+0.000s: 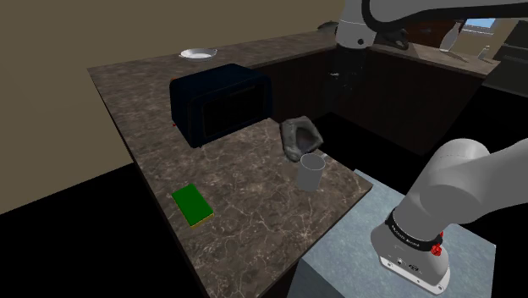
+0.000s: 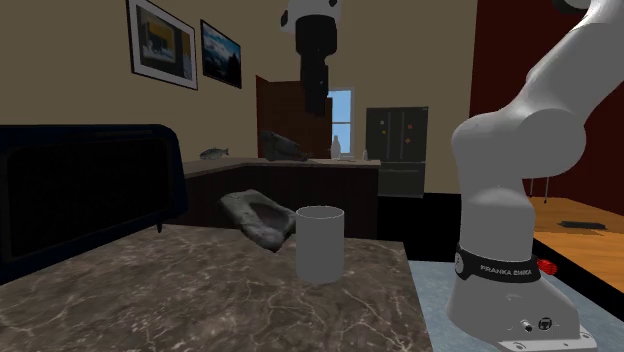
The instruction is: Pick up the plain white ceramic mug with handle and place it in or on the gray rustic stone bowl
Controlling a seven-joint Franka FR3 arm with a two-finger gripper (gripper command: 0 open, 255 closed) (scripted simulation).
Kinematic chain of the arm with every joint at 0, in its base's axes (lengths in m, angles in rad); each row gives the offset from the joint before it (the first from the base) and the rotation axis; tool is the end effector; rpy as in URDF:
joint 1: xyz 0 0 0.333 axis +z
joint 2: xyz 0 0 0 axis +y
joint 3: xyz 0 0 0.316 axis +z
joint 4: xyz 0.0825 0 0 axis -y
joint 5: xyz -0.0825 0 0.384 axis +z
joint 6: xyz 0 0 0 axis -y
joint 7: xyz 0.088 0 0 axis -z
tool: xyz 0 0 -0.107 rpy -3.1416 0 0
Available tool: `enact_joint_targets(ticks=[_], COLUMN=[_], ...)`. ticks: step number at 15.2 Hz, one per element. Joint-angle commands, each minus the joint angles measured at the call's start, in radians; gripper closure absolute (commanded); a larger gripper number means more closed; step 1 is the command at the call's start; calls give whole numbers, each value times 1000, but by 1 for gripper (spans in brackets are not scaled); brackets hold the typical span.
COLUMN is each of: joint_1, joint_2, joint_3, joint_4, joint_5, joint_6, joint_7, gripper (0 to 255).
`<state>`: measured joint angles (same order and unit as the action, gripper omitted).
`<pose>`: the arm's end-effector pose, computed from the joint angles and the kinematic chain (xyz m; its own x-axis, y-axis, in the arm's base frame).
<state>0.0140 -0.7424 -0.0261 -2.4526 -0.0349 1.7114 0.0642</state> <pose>0.3270 -0.0087 0.5430 0.9979 -0.0645 0.0021 -0.0645 -0.9978 0.0168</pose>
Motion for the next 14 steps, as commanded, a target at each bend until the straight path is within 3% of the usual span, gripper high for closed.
enact_joint_targets(ticks=[1, 14], joint_1=[0, 150], joint_2=[0, 187], joint_3=[0, 160], joint_4=[0, -177], joint_5=[0, 106], joint_6=[0, 222], joint_7=[0, 58], gripper=[0, 0])
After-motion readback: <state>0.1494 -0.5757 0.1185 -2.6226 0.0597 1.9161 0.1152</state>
